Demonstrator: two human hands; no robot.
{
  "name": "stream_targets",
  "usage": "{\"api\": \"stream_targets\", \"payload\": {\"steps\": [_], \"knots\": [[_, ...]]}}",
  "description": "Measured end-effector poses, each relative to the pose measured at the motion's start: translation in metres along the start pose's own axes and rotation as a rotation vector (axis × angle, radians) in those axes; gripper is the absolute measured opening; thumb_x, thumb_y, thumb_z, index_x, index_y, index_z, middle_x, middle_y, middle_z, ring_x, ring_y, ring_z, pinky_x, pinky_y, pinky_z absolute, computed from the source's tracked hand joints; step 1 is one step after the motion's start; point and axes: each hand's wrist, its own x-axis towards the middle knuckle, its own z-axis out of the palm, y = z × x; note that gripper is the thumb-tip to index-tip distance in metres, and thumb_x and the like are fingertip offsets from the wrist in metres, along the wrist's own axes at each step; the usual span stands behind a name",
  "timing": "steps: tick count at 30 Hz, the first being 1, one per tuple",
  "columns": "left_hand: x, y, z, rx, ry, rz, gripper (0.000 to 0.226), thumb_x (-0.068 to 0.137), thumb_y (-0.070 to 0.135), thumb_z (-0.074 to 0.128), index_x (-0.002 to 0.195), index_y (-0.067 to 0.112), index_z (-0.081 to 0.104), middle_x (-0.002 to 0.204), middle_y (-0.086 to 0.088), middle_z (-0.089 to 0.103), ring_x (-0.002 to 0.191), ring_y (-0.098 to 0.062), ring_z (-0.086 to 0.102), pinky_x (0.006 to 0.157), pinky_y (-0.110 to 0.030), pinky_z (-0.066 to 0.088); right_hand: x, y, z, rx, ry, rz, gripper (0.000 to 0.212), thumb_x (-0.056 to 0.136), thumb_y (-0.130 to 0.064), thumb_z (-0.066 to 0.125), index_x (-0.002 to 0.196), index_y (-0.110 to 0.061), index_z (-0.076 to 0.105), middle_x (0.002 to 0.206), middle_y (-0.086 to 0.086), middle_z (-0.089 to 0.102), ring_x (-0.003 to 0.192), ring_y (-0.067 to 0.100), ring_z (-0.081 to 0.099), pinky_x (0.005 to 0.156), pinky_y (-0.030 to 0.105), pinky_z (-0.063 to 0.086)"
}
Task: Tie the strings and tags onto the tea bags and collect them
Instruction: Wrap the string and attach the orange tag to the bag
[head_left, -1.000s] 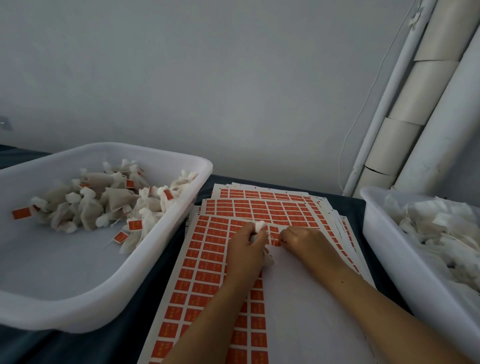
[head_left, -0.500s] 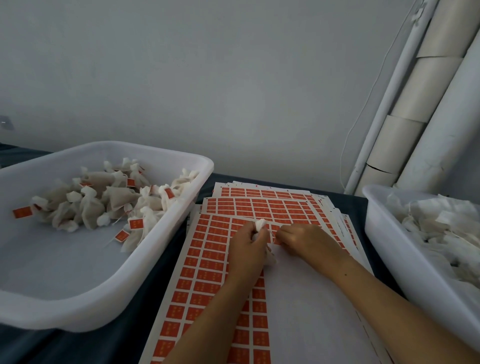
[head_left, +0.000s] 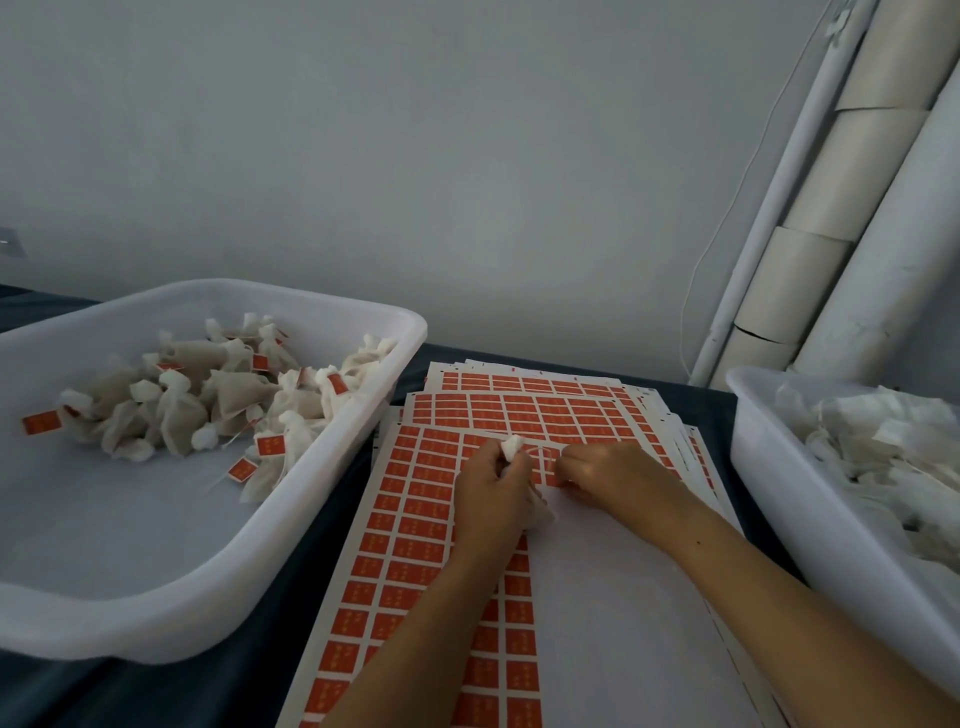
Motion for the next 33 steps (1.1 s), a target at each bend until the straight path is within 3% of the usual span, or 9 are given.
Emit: {"api": "stream_targets", "payload": {"steps": [6, 14, 20, 22, 24, 29, 33], "knots": [[0.000, -0.001, 0.000, 0.027, 0.000, -0.004, 0.020, 0.095, 0.023, 0.052, 0.076, 0.030, 0.051, 0.077, 0.011, 0.056, 0.070, -0.004, 0.055, 0.056, -0.007, 0.036, 0.000, -0.004, -0.003, 0.001, -0.009, -0.018, 0.028, 0.089, -0.017, 0.061, 0.117, -0.020, 0.061, 0.124, -0.001, 0.062, 0.107, 0.021, 0.063, 0.095, 0.028, 0.045], [0.001, -0.001, 0.001, 0.042, 0.007, -0.045, 0.016, 0.095, 0.025, 0.050, 0.079, 0.023, 0.054, 0.075, 0.006, 0.056, 0.067, -0.007, 0.054, 0.056, -0.011, 0.039, 0.002, -0.003, -0.005, 0.097, 0.000, 0.137, 0.022, 0.093, -0.026, 0.054, 0.114, -0.021, 0.061, 0.126, -0.002, 0.060, 0.107, 0.017, 0.062, 0.096, 0.022, 0.042], [0.002, 0.000, 0.000, 0.059, 0.009, -0.039, 0.019, 0.096, 0.024, 0.050, 0.077, 0.024, 0.052, 0.074, 0.006, 0.055, 0.066, -0.006, 0.054, 0.056, -0.011, 0.038, 0.029, 0.001, 0.001, 0.053, -0.331, 0.331, 0.022, 0.090, -0.033, 0.058, 0.111, -0.030, 0.055, 0.120, -0.008, 0.057, 0.104, 0.017, 0.058, 0.097, 0.030, 0.042], [0.002, 0.000, 0.001, 0.056, 0.008, -0.038, 0.018, 0.095, 0.023, 0.050, 0.077, 0.024, 0.052, 0.074, 0.006, 0.055, 0.066, -0.006, 0.053, 0.056, -0.011, 0.038, 0.028, 0.004, 0.005, 0.078, -0.256, 0.304, 0.014, 0.089, -0.027, 0.060, 0.101, -0.029, 0.054, 0.106, -0.007, 0.059, 0.090, 0.016, 0.059, 0.088, 0.031, 0.046], [0.001, 0.001, 0.001, 0.059, 0.006, -0.044, 0.016, 0.095, 0.023, 0.050, 0.080, 0.023, 0.053, 0.074, 0.007, 0.055, 0.067, -0.006, 0.054, 0.057, -0.012, 0.039, 0.020, 0.007, 0.012, 0.015, -0.108, 0.145, 0.018, 0.084, -0.021, 0.067, 0.098, -0.028, 0.058, 0.104, -0.004, 0.066, 0.084, 0.017, 0.065, 0.079, 0.026, 0.049], [0.003, 0.000, 0.000, 0.068, 0.004, -0.039, 0.014, 0.096, 0.024, 0.050, 0.085, 0.019, 0.055, 0.076, 0.005, 0.056, 0.068, -0.007, 0.055, 0.058, -0.013, 0.040, 0.009, 0.000, 0.009, -0.012, -0.034, 0.027, 0.040, 0.080, -0.016, 0.072, 0.116, -0.026, 0.057, 0.117, -0.001, 0.065, 0.094, 0.020, 0.067, 0.085, 0.027, 0.050], [0.000, 0.001, 0.001, 0.065, -0.006, -0.039, 0.013, 0.096, 0.024, 0.050, 0.087, 0.017, 0.056, 0.077, 0.004, 0.057, 0.070, -0.008, 0.057, 0.058, -0.012, 0.040, 0.008, -0.002, 0.003, -0.031, -0.031, 0.039, 0.030, 0.089, -0.018, 0.061, 0.119, -0.023, 0.056, 0.125, -0.002, 0.060, 0.105, 0.019, 0.063, 0.094, 0.025, 0.045]]}}
